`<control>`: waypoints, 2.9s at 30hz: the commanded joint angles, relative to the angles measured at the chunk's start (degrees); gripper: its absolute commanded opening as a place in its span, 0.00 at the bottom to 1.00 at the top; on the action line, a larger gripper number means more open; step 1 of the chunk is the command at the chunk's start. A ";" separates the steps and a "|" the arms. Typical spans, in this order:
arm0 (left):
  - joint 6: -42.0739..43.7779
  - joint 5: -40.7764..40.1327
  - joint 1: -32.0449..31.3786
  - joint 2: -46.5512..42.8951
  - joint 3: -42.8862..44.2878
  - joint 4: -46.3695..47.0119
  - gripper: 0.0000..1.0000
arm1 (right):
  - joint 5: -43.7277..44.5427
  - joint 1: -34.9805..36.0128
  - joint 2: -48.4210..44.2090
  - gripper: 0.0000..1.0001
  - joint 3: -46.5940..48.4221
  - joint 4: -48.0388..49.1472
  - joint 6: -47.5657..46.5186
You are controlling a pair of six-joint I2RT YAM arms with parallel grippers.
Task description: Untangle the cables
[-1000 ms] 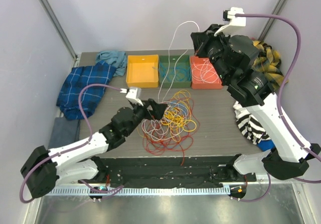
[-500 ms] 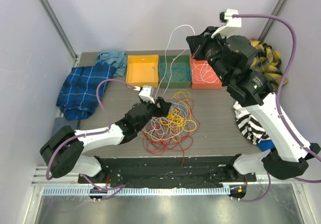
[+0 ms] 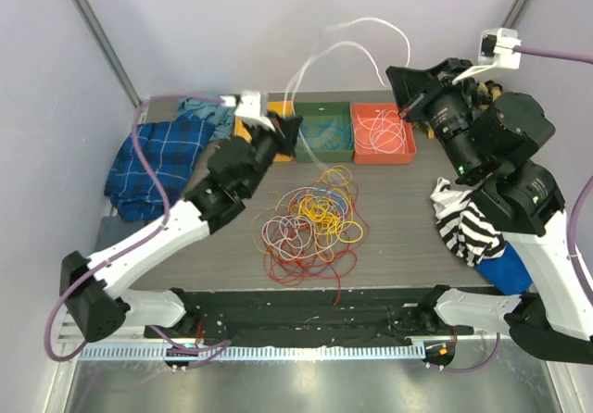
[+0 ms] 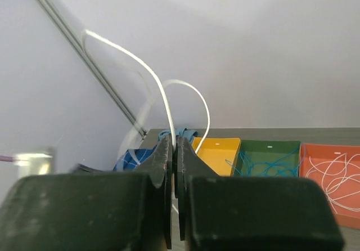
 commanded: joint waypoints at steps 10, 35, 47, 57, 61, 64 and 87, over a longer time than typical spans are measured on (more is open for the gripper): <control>9.23 2.63 0.38 5.54 31.05 -15.69 0.00 | 6.40 0.14 -0.21 0.01 -8.15 3.17 -0.09; -12.30 24.69 8.90 61.36 75.07 -19.91 0.00 | 2.02 -26.30 28.51 0.01 -10.91 12.93 13.00; -14.60 29.26 11.54 73.84 82.29 -15.34 0.03 | -1.59 -32.20 42.31 0.01 -8.17 17.40 14.76; -17.24 31.46 10.31 79.30 83.35 -11.91 0.11 | -2.82 -32.47 47.16 0.13 -6.76 18.29 13.18; -16.53 32.08 9.87 79.74 83.44 -11.91 0.61 | -2.64 -32.55 46.64 0.39 -7.02 19.34 13.18; -15.74 31.46 9.87 79.04 83.53 -12.44 0.76 | -2.03 -32.47 45.40 0.45 -7.29 20.31 13.18; -9.67 -7.11 1.88 20.17 25.45 -33.16 1.00 | 3.17 -13.40 13.94 0.40 -44.01 29.18 11.59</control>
